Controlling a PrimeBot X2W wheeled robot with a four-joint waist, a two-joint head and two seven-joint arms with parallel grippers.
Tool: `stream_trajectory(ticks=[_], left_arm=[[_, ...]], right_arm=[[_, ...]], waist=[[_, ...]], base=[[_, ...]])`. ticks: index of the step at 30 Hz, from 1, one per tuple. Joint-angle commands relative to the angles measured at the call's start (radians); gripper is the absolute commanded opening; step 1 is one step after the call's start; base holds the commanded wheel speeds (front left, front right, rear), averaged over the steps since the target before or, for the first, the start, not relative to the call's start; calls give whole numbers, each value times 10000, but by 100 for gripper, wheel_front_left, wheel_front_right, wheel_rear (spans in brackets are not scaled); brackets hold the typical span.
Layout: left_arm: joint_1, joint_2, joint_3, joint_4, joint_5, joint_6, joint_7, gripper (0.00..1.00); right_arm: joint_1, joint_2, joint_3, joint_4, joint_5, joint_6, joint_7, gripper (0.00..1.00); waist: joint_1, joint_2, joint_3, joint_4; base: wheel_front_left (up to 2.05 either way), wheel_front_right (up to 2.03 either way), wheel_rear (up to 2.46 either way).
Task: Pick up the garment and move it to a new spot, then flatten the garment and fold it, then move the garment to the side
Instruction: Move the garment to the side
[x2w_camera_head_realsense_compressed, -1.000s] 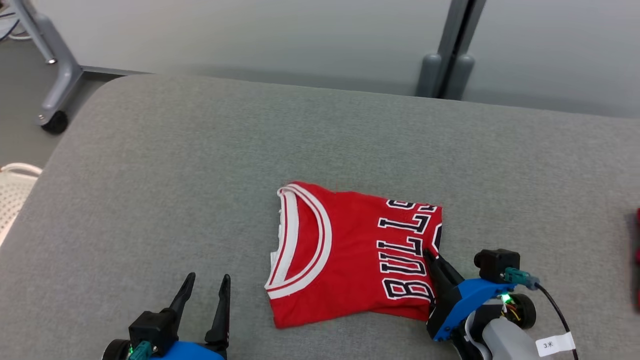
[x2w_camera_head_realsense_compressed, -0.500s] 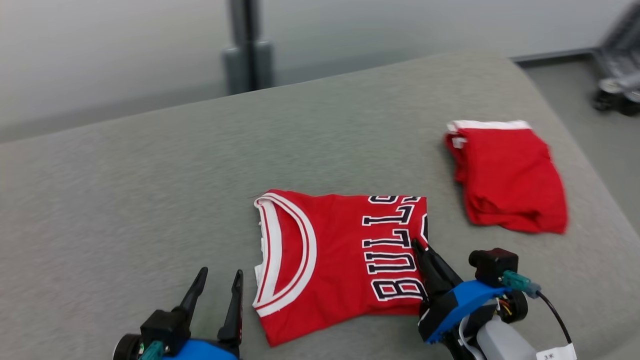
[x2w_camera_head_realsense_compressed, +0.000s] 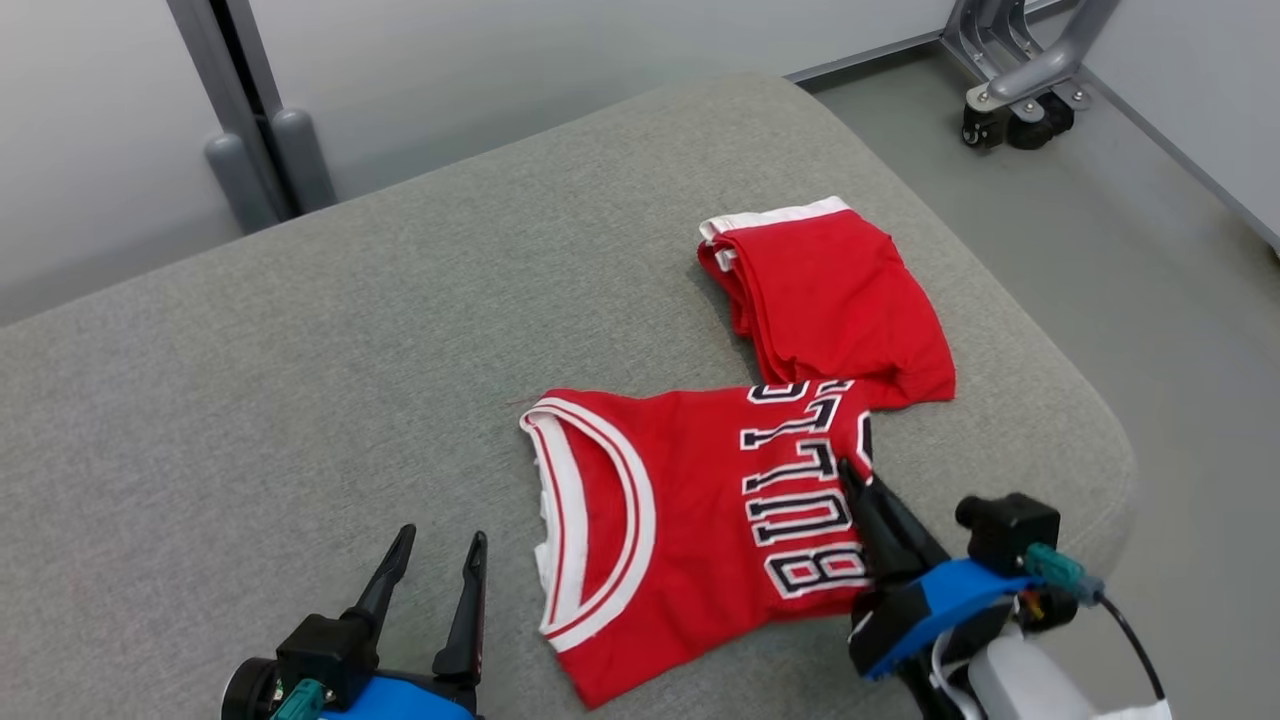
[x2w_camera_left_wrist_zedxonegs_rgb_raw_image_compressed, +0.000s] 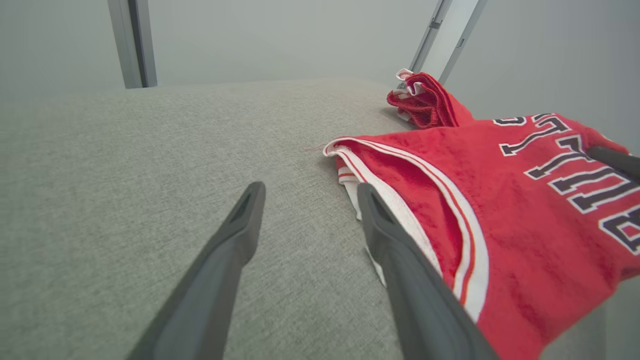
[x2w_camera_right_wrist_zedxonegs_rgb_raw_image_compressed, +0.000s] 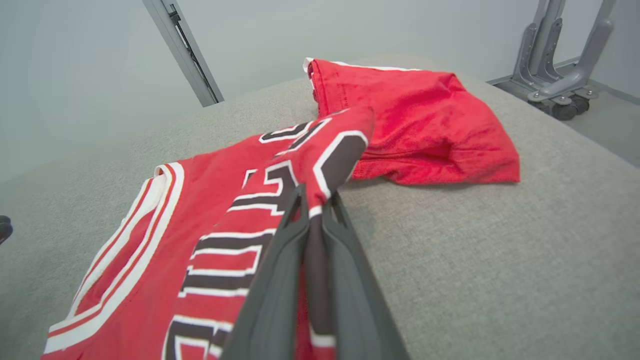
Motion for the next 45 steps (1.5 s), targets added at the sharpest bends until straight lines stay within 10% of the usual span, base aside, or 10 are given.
stream_trajectory(ticks=[1, 12, 21, 23, 27, 36, 45], left_arm=[[-51, 65, -54, -26, -11, 13, -21, 100], [-315, 875, -489, 55, -278, 13, -21, 100], [-662, 1183, -608, -191, -635, 14, -21, 100], [-720, 1236, -632, -190, -660, 14, -21, 100], [-765, 1272, -464, -132, -703, 14, -21, 100], [-686, 935, 269, 84, -462, 14, -21, 100], [-610, 400, 1030, 362, -104, 14, -21, 100]], right_arm=[[-330, -34, -126, -38, -256, 5, -29, 0], [-3340, -40, -4124, 1142, -4381, 5, 79, 0], [-3413, -42, -9019, -827, -9199, 2, 1577, 0], [-3291, -32, -9730, -1161, -9722, 4, 1810, 100], [-3392, -20, -10600, -1523, -9946, 4, 1416, 100], [-3618, -20, -8360, 245, -7884, 5, -10, 100], [-1280, -39, -5072, -605, -4395, 4, -27, 100]], waist=[[0, 0, 92, 127], [0, 0, 712, 1989], [0, 0, 1049, 3494], [0, 0, 1102, 3682], [0, 0, 1107, 3881], [0, 0, 625, 4045], [0, 0, 46, 4751]], base=[[0, 0, 0], [0, 0, 0], [0, 0, 0], [0, 0, 0], [0, 0, 0], [0, 0, 0], [0, 0, 0]])
